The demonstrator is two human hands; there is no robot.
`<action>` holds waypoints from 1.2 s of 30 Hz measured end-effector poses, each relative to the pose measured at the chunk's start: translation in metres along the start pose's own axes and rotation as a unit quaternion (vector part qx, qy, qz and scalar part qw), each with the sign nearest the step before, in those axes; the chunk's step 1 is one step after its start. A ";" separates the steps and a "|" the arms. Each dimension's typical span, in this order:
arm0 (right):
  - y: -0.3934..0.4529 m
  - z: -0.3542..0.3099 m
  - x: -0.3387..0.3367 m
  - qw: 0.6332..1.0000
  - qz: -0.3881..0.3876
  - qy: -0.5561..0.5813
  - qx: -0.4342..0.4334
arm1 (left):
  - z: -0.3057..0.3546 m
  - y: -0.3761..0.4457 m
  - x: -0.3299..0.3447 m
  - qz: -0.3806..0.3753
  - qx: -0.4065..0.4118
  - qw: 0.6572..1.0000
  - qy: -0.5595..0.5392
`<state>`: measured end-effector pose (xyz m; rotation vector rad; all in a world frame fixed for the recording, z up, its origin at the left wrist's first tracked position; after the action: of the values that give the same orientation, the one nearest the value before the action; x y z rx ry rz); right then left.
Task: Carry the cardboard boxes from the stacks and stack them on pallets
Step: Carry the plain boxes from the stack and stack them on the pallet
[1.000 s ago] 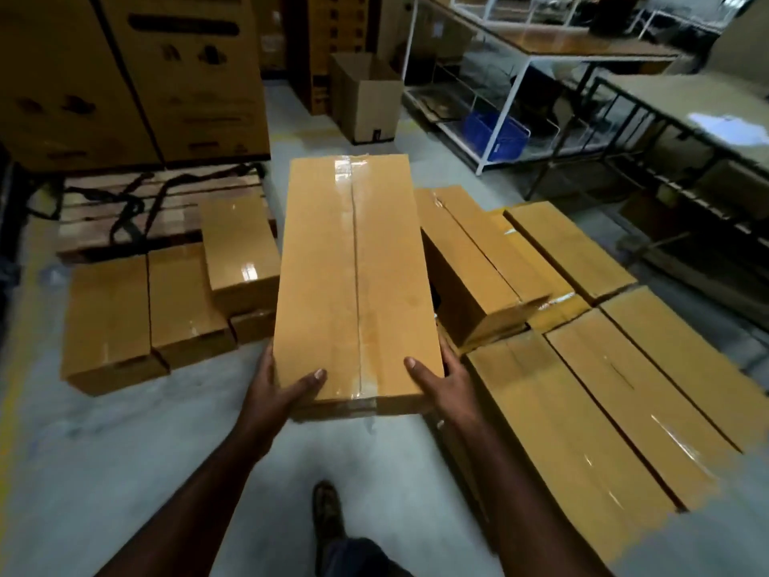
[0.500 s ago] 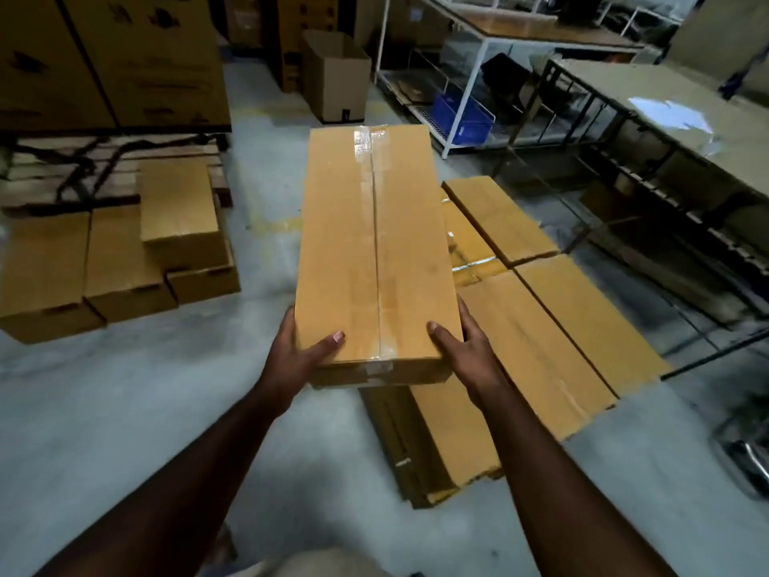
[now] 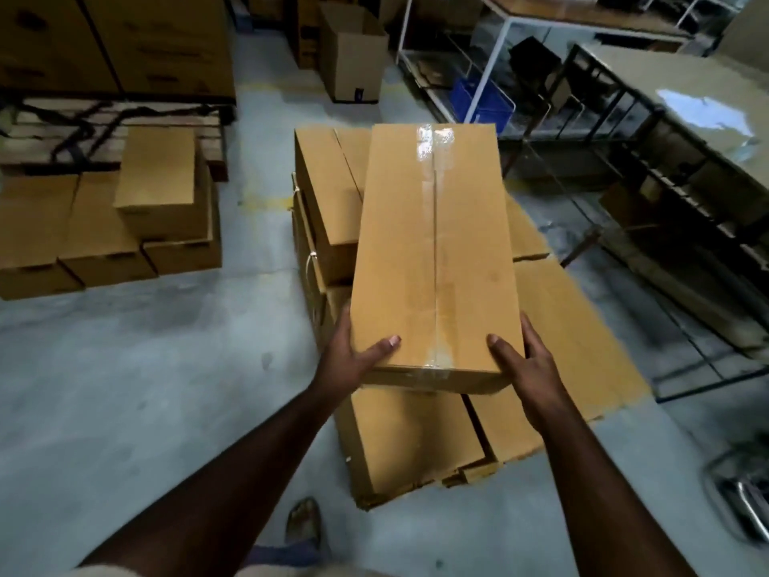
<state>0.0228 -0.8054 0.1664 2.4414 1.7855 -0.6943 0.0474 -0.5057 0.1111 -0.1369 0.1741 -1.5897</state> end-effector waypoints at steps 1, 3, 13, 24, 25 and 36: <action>0.009 0.004 -0.013 1.000 0.004 -0.003 0.003 | -0.003 0.006 0.017 -0.007 0.001 1.000 -0.003; 0.026 0.013 -0.038 1.000 0.012 -0.010 0.013 | -0.006 0.016 0.047 -0.012 -0.004 1.000 -0.010; 0.152 0.079 -0.160 1.000 0.000 -0.008 -0.001 | -0.014 0.060 0.211 -0.075 -0.003 0.996 0.051; 0.262 0.074 -0.219 0.972 -0.220 -0.079 -0.036 | 0.010 0.089 0.302 0.039 -0.027 0.998 0.053; 0.266 0.073 -0.216 0.961 -0.255 -0.093 -0.044 | 0.012 0.093 0.301 0.039 -0.030 0.998 0.051; 0.343 0.064 -0.188 0.924 -0.344 -0.148 -0.078 | 0.015 0.167 0.301 0.014 -0.119 0.992 0.037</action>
<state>0.2701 -1.1078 0.1014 1.4734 2.4318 -0.8487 0.2058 -0.8110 0.0864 -0.2601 0.4227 -1.5437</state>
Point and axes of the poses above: each hand's wrist, its own y-axis towards the middle knuckle, its own x-axis out of the palm, z = x × y, the point moved 8 cm from there along y, towards the middle knuckle, and after that the axes turned 3 degrees about z, right-handed, at the moved point
